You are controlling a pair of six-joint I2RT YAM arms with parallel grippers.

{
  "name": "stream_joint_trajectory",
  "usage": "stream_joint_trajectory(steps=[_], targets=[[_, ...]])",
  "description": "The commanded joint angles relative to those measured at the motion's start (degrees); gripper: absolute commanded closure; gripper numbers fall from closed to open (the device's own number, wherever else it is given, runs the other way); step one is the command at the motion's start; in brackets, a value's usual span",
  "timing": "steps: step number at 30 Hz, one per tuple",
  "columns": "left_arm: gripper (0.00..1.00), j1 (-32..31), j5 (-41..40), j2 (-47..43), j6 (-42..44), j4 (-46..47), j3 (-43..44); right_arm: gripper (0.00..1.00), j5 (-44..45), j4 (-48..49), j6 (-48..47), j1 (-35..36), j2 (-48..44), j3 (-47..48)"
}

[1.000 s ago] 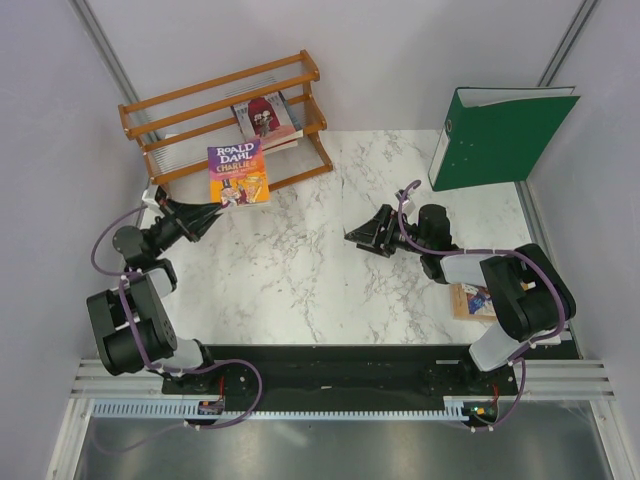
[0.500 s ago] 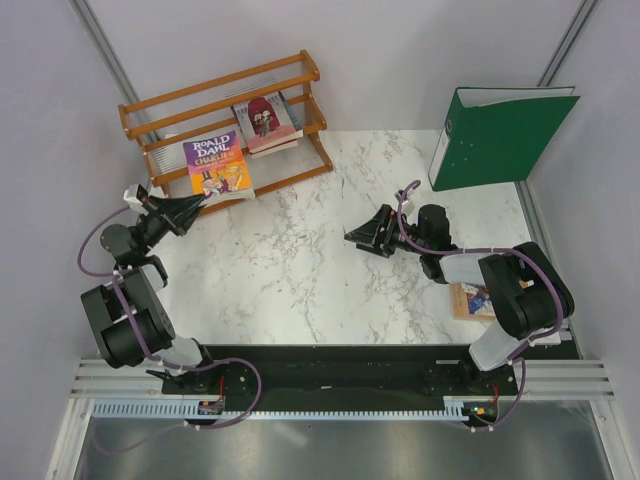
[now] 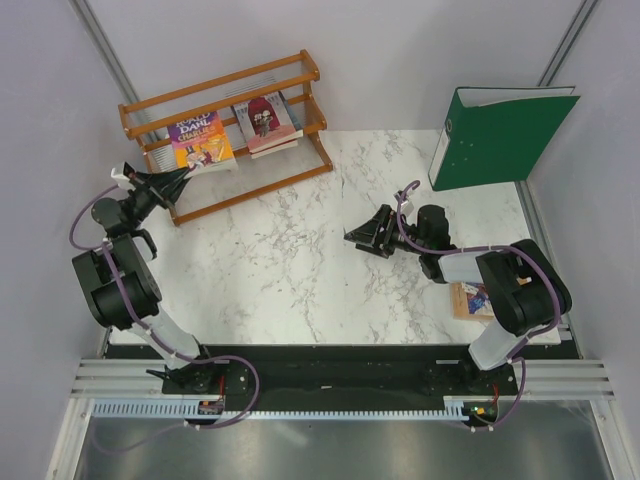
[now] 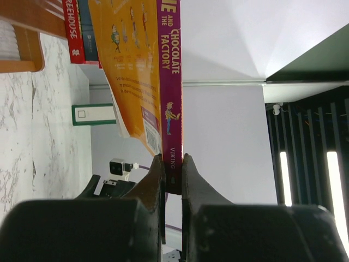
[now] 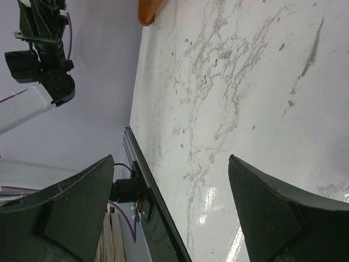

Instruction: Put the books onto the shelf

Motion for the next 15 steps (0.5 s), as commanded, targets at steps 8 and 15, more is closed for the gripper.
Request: stream_joint_trajectory(steps=[8,15], targets=[[0.98,-1.4,-3.3,3.2,2.7,15.1,5.6,0.07,-1.1,4.0,0.1,-0.2,1.2,0.0],[0.98,-4.5,-3.5,1.5,14.5,-3.5,10.6,0.07,-1.2,4.1,0.3,-0.2,1.2,0.0]])
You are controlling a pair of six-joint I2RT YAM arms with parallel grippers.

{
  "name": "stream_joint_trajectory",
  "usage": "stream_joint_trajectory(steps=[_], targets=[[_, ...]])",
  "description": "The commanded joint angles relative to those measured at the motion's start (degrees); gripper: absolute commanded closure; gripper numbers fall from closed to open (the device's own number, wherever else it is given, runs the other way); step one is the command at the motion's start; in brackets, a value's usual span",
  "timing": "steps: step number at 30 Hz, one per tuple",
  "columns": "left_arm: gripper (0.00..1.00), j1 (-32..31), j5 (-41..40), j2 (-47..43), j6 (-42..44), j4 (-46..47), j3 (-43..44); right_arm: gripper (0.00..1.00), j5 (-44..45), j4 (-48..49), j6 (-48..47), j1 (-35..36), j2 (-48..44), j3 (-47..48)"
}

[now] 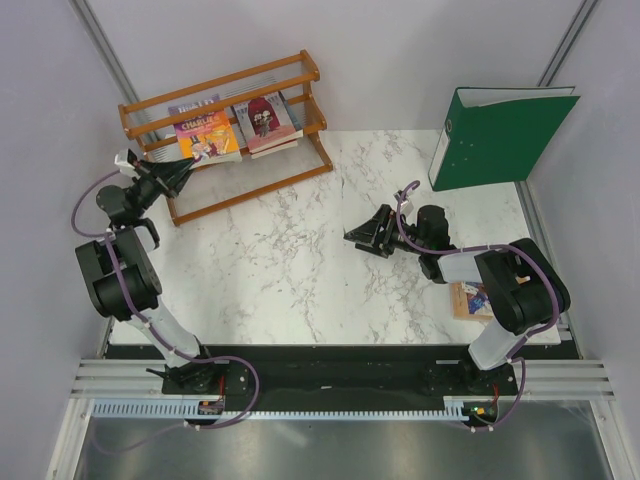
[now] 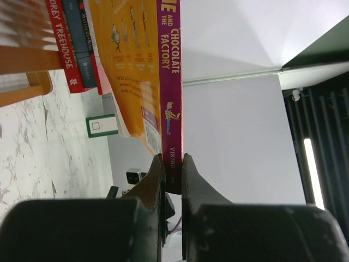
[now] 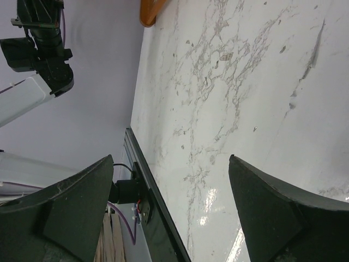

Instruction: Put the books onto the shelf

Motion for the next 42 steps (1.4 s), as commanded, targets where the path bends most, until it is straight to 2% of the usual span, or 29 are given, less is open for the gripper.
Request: stream_joint_trajectory(steps=[1,16,23,34,42], targets=[[0.98,-1.8,-1.5,-2.6,8.8,-2.6,6.1,0.07,-1.2,2.8,-0.1,-0.2,0.6,0.0],[0.98,-4.1,-5.1,-0.2,11.0,-9.5,11.4,0.06,-1.5,3.0,-0.2,-0.2,0.6,0.0],[0.98,-5.2,-6.6,-1.3,14.9,-18.6,12.6,0.05,-1.5,3.0,-0.3,-0.2,0.6,0.0],[0.98,-5.8,-8.3,-4.8,17.5,-23.8,7.9,0.05,-1.5,3.0,-0.2,-0.2,1.0,0.1],[0.98,-5.7,-6.7,-5.8,18.0,-20.8,4.6,0.05,-1.6,3.1,-0.2,-0.2,1.1,0.2]])
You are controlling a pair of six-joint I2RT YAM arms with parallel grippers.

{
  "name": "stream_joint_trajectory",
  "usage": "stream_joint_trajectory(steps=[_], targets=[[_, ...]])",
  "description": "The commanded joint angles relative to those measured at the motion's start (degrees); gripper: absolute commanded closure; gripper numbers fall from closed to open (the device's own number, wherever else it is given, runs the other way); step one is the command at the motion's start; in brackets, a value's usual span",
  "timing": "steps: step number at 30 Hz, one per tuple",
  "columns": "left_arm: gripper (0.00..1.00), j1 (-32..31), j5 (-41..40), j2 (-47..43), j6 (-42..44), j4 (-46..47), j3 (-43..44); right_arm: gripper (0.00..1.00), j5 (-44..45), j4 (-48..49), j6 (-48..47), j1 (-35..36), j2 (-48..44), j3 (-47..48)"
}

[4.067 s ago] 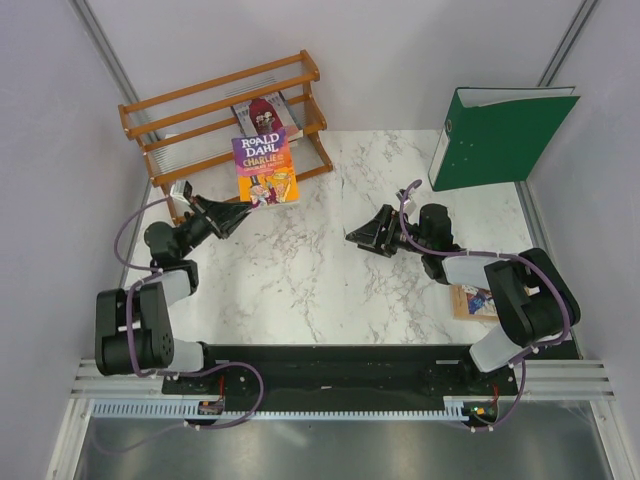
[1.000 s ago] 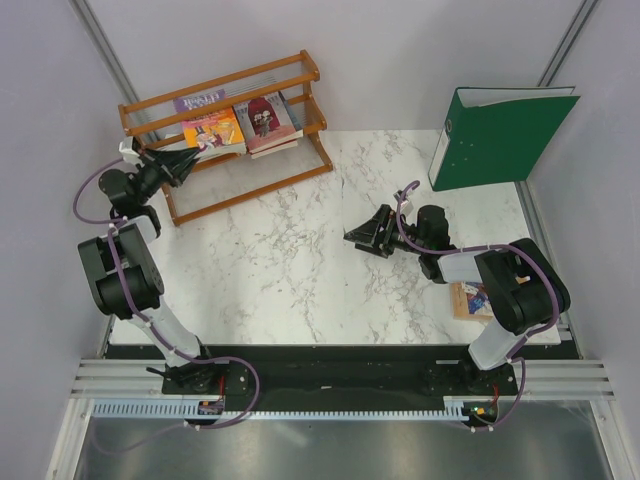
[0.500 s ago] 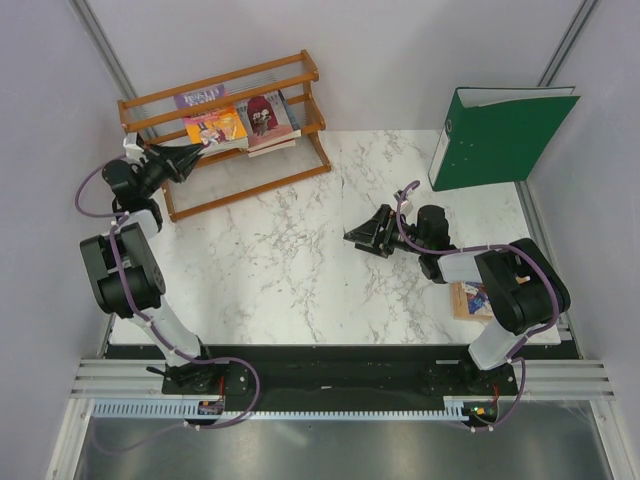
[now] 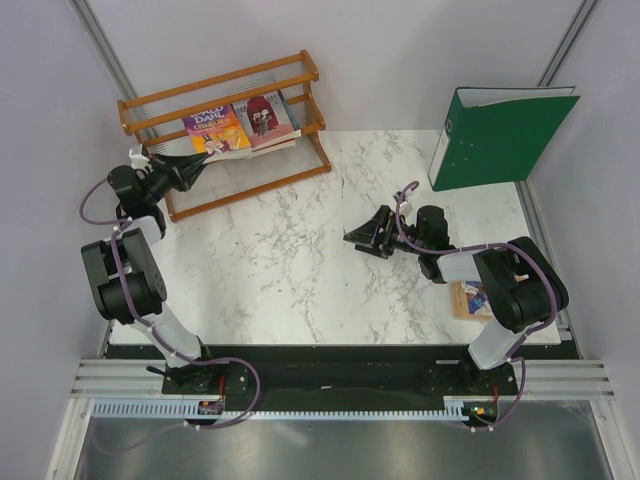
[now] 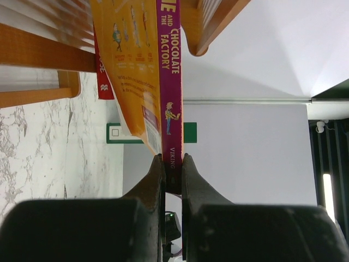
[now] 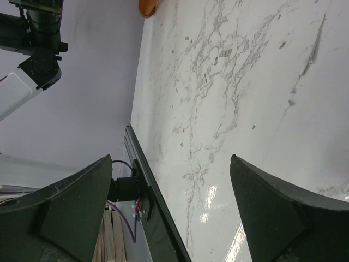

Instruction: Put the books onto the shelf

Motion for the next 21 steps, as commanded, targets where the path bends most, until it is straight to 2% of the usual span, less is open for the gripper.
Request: stream_joint_trajectory(steps=[1,9,14,21], targets=[[0.98,0.1,0.8,-3.5,2.3,6.4,-1.5,0.05,-1.0,2.7,-0.2,-0.2,0.3,0.2],[0.98,0.5,1.6,-7.7,-0.5,20.0,-7.9,0.04,-1.0,2.9,-0.2,-0.2,0.7,0.2],[0.98,0.6,0.8,-11.2,-3.9,23.2,-12.1,0.04,-1.0,3.0,-0.1,-0.2,0.6,0.2],[0.98,0.4,2.0,-19.1,-6.2,27.8,-24.0,0.04,-1.0,3.0,0.0,-0.2,0.5,0.1]])
